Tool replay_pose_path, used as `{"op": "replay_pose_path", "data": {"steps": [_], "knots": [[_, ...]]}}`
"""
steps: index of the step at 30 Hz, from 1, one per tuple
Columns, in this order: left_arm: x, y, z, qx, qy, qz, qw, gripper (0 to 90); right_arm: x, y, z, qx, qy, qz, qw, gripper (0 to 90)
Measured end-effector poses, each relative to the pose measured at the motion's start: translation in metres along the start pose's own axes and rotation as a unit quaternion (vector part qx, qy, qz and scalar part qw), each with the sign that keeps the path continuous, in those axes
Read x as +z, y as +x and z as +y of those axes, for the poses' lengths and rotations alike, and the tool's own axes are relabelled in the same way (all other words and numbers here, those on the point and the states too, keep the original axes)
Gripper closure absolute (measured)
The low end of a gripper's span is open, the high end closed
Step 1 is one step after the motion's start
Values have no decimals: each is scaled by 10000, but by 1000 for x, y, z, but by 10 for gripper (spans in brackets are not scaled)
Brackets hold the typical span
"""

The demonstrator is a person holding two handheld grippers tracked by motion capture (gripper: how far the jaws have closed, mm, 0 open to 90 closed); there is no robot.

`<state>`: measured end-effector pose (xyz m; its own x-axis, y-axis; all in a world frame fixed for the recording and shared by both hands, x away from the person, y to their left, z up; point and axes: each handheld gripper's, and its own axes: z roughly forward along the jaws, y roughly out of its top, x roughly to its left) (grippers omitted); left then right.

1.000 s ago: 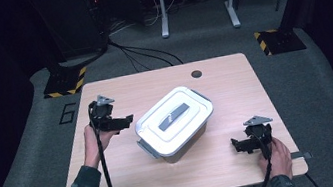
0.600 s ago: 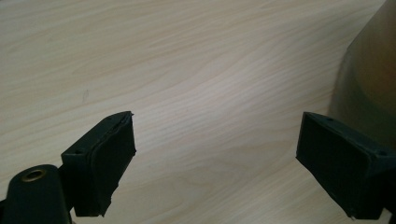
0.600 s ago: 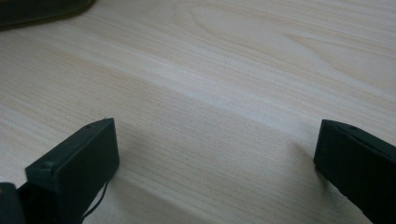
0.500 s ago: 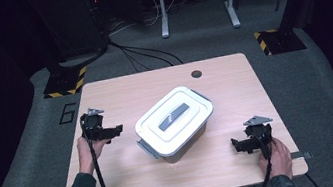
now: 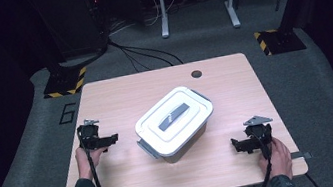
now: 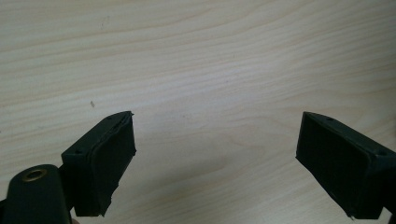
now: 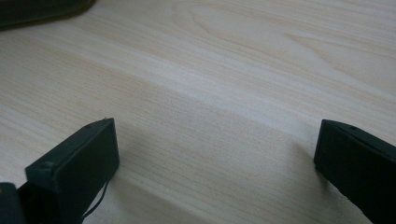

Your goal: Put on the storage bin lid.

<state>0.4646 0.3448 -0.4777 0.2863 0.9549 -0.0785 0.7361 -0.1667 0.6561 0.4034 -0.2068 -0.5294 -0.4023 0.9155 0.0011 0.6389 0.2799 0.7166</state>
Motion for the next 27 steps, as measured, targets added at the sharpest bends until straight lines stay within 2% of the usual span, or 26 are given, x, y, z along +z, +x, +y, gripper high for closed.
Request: {"op": "replay_pose_path", "data": {"steps": [8,10,15,17,19,21,24,25,26,27], "knots": [[11,8,-16,-152,151,37,9998,114,0,0,0,0,1,0,10000,0],[12,9,-20,-184,112,66,9997,114,0,0,0,1,1,0,10000,0],[14,14,-26,-344,34,-21,9994,114,0,0,0,1,0,-1,10000,0],[16,15,-27,-386,149,-34,9991,112,0,0,0,1,1,0,10000,0],[19,15,-31,-320,140,22,9994,116,0,0,0,0,0,0,10000,0],[20,14,-34,-208,44,79,9997,116,0,0,0,1,1,0,10000,0],[21,14,-36,-216,-105,114,9996,115,0,0,0,0,0,1,10000,0],[22,13,-38,-165,-187,194,9995,119,0,0,0,1,-1,0,10000,0],[25,10,-42,-14,-336,382,9987,120,0,0,0,0,0,0,10000,0],[27,9,-48,43,-588,431,9973,112,0,0,0,0,0,0,10000,0]]}}
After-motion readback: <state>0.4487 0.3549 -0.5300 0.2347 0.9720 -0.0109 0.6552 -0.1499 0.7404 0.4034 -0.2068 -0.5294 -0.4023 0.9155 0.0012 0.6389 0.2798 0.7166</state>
